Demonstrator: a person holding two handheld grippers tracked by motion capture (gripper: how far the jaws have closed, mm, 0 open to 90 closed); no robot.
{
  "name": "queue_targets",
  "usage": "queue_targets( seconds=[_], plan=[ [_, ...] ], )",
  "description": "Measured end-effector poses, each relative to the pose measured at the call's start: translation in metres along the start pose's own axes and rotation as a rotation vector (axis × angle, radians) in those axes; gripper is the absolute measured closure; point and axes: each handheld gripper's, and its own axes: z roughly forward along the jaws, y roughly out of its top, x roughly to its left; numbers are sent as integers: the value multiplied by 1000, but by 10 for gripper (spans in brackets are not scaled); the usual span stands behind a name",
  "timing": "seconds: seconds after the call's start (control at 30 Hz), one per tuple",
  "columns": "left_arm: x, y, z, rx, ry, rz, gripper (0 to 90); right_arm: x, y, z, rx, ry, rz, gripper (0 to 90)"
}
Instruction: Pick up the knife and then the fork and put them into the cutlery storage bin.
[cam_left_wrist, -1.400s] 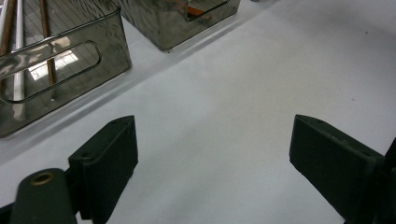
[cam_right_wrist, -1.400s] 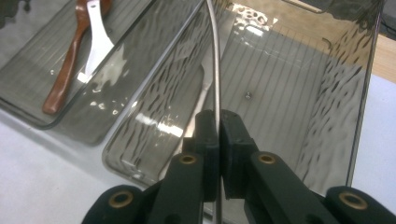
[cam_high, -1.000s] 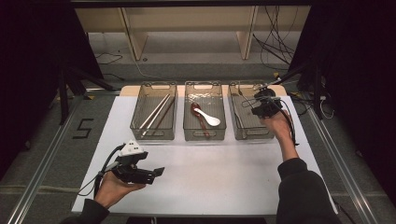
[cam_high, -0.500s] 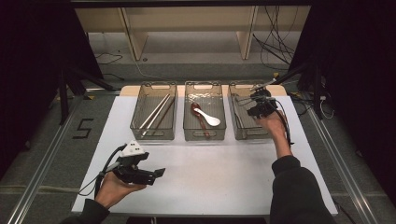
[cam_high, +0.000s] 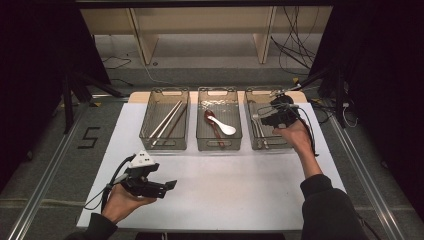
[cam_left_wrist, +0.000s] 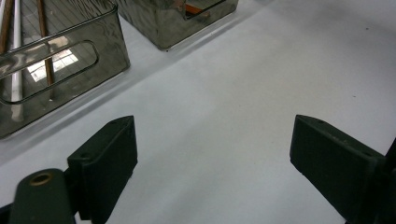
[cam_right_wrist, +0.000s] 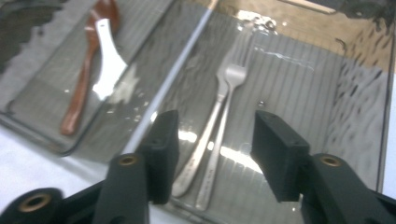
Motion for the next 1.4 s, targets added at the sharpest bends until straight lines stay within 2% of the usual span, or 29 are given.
queue_targets(
  seconds=[0.2, 0.33, 0.43, 0.77, 1.2, 1.4],
  plan=[
    [0, 0, 0, 0, 0, 0, 145, 16, -9, -15, -53, 45, -24, 434],
    [0, 0, 0, -1, 0, -1, 145, 23, -18, -21, -83, 67, -22, 397],
    [1, 0, 0, -9, 2, -9, 145, 27, -26, -24, -110, 102, -4, 378],
    [2, -1, -1, -5, 0, -20, 145, 47, -52, -37, -192, 186, -4, 321],
    [3, -1, 0, -8, -13, -30, 145, 62, -86, -48, -269, 239, -15, 283],
    [3, 0, -1, -22, -31, -41, 145, 70, -103, -51, -276, 262, -42, 271]
  ],
)
